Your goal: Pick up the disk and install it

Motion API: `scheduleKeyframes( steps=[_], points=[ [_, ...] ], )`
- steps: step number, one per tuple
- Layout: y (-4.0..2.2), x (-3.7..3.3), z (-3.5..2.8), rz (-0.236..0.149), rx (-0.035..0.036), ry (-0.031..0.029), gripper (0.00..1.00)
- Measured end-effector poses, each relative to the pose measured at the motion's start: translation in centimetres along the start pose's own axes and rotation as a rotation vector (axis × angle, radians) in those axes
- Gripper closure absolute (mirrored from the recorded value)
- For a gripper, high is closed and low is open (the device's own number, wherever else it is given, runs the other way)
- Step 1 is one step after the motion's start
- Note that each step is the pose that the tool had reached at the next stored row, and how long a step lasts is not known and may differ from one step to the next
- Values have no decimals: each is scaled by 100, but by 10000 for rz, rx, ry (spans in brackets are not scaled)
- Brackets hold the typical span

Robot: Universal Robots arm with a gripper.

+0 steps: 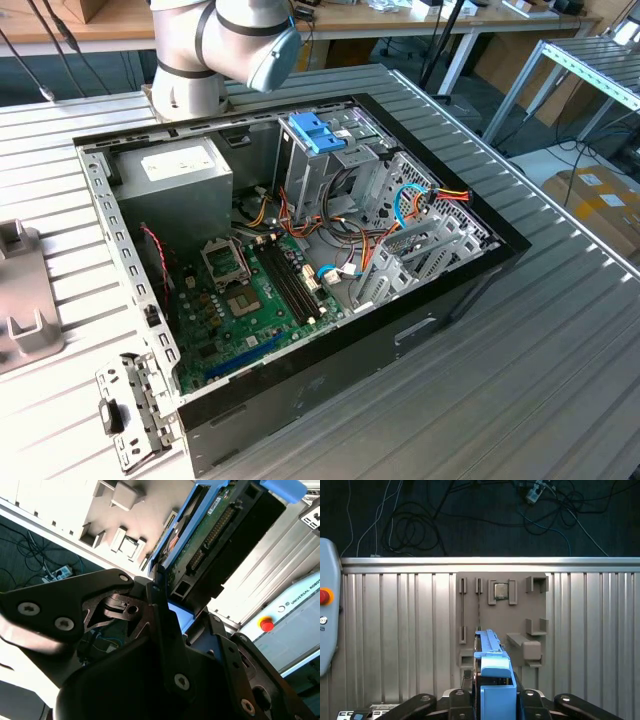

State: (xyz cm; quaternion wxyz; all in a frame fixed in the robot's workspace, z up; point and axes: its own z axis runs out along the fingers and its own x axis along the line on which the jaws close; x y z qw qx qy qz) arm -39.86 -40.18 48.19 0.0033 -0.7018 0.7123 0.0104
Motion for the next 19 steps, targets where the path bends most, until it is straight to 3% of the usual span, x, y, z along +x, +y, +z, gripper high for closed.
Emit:
scheduleKeyframes(
  steps=[19],
  points=[
    [-58,64,-1,0,0,0,63]
  ],
)
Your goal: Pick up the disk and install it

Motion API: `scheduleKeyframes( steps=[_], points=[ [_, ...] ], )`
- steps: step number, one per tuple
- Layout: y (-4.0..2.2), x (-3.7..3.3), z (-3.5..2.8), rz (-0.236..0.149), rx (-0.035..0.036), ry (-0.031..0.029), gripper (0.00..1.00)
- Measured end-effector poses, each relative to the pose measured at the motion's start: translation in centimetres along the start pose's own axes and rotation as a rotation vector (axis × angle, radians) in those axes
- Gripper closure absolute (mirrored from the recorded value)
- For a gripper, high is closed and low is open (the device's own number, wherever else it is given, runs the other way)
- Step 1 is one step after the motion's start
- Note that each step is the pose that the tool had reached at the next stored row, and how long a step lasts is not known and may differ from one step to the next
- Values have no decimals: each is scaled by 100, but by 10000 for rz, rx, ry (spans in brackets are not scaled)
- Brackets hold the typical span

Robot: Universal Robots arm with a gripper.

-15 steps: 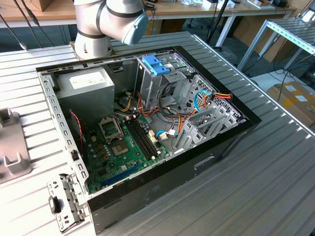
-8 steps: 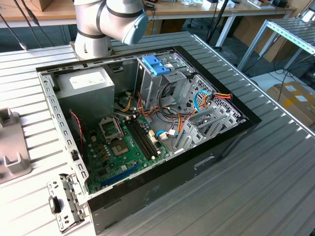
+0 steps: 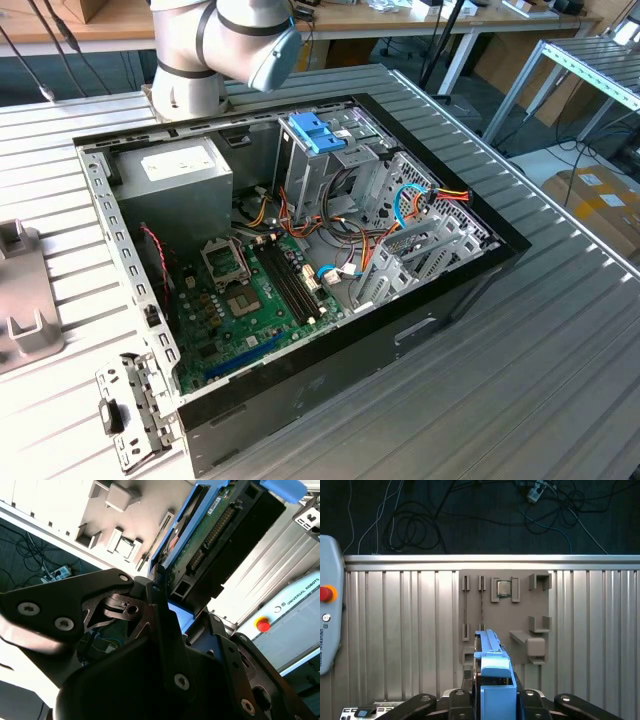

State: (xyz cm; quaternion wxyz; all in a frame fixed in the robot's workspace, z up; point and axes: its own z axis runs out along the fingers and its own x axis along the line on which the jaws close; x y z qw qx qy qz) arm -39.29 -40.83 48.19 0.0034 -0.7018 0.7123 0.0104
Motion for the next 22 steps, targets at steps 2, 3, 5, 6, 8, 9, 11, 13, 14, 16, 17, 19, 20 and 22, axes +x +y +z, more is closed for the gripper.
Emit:
scheduleKeyframes(
  steps=[2,3,5,6,8,9,11,13,14,16,17,19,20,22],
  points=[
    [-7,4,0,0,0,0,63],
    [-10,7,0,0,0,0,63],
    [-19,10,-1,0,0,0,63],
    [-23,12,-1,0,0,0,63],
    [-34,17,0,-1,1,0,63],
    [-37,19,-1,-1,0,0,63],
    [-50,25,-1,0,0,0,63],
    [-58,30,-1,0,1,-1,63],
    [-65,33,-1,0,0,0,63],
    [-74,37,-2,0,0,0,63],
    [-82,39,-2,0,0,0,63],
    [-92,43,-2,0,0,0,63],
    [-96,45,-2,0,0,0,63],
    [-107,51,-2,0,0,0,63]
  ],
)
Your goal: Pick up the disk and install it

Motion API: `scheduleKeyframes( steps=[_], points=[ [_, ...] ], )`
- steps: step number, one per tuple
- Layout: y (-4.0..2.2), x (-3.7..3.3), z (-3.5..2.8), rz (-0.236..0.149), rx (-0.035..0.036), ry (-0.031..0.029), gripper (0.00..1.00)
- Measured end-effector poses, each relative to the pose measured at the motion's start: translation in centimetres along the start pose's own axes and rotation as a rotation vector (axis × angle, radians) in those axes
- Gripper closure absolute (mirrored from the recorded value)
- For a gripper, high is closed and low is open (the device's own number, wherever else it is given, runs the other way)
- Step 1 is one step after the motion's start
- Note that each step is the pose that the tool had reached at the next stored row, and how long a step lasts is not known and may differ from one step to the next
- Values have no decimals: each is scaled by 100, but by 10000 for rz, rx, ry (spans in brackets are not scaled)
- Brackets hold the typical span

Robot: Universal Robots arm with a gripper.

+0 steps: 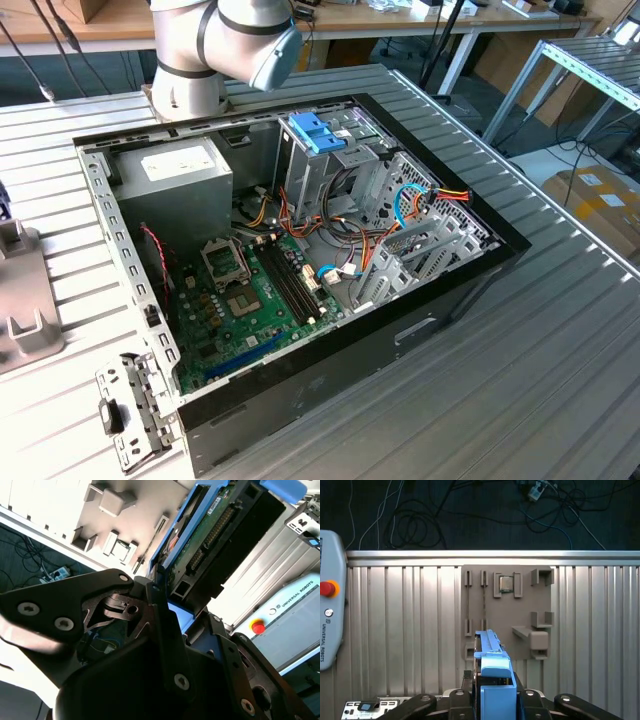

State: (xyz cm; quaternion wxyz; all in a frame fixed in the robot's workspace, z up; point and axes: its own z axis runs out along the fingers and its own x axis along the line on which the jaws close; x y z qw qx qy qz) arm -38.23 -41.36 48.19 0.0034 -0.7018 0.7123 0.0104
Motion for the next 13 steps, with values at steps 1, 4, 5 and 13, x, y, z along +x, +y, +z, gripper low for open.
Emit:
scheduleKeyframes(
  steps=[1,4,5,13],
  points=[
    [-4,4,0,0,-1,0,63],
    [-21,14,-1,0,-1,0,63],
    [-26,16,-1,0,-1,0,63],
    [-68,40,-2,0,-2,-1,63]
  ],
)
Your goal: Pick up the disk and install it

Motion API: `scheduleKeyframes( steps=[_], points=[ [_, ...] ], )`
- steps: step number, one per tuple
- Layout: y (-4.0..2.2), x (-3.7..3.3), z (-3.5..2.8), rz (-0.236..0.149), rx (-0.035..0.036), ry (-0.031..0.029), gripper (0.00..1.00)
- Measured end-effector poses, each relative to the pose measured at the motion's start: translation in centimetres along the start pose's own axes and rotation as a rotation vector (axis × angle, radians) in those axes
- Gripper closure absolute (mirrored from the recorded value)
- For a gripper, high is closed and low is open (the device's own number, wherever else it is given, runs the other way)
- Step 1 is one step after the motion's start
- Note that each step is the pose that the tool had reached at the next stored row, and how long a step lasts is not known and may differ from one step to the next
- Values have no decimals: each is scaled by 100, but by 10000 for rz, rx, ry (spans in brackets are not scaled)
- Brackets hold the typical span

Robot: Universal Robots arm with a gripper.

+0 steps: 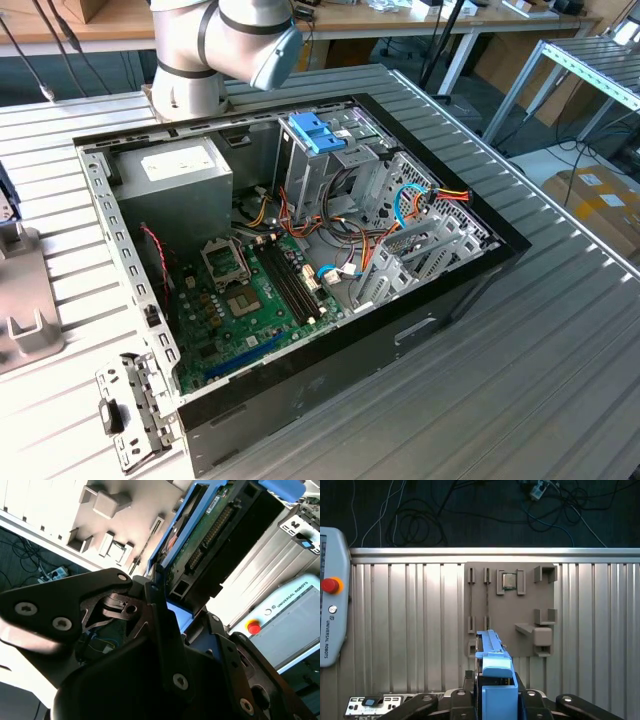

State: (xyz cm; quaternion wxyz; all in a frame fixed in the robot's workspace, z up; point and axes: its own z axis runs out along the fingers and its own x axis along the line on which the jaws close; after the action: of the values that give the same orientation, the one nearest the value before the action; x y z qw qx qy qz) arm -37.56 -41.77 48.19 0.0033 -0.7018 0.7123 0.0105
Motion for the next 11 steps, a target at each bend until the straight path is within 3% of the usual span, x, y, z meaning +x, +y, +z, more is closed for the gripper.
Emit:
scheduleKeyframes(
  steps=[11],
  points=[
    [-36,40,-1,1,0,-5,63]
  ],
)
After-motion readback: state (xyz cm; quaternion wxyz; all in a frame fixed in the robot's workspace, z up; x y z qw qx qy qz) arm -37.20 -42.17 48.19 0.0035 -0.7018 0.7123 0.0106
